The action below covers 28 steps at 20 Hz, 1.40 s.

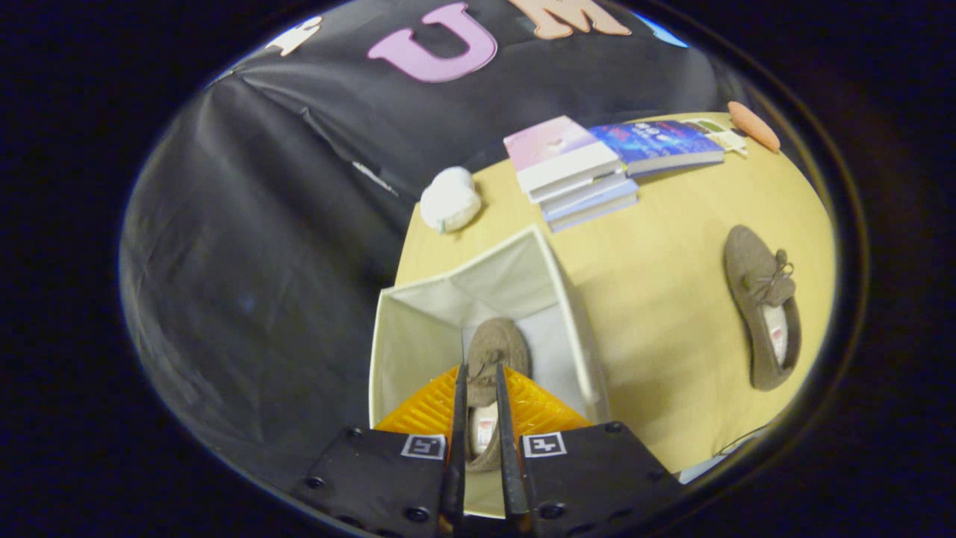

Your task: Open the storage box then place both shoes into the box .Put the left shoe in first, then the right shoe, with the right side of both shoes facing outward in a uniform manner.

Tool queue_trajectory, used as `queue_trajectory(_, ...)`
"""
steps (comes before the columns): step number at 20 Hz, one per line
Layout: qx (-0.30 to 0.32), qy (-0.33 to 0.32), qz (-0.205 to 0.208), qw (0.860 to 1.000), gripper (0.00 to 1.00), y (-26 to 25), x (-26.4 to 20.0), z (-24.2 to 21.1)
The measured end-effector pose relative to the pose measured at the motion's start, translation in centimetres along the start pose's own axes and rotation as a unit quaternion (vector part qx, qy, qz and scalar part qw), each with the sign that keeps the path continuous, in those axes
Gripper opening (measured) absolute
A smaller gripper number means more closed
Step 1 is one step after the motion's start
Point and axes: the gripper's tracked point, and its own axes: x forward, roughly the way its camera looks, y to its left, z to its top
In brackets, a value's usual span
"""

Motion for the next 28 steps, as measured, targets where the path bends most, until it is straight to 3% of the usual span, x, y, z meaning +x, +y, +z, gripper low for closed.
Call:
queue_trajectory(5,0.015,-0.079,-0.032,0.996,0.24,-5.1,-3.6,6.4)
queue_trajectory(10,0.031,-0.109,-0.1,0.988,0.24,-14.0,-6.5,8.8)
queue_trajectory(18,0.043,-0.089,-0.205,0.974,0.24,-26.7,-8.7,5.7)
queue_trajectory(28,0.016,-0.015,-0.263,0.965,0.24,-33.4,-6.1,1.2)
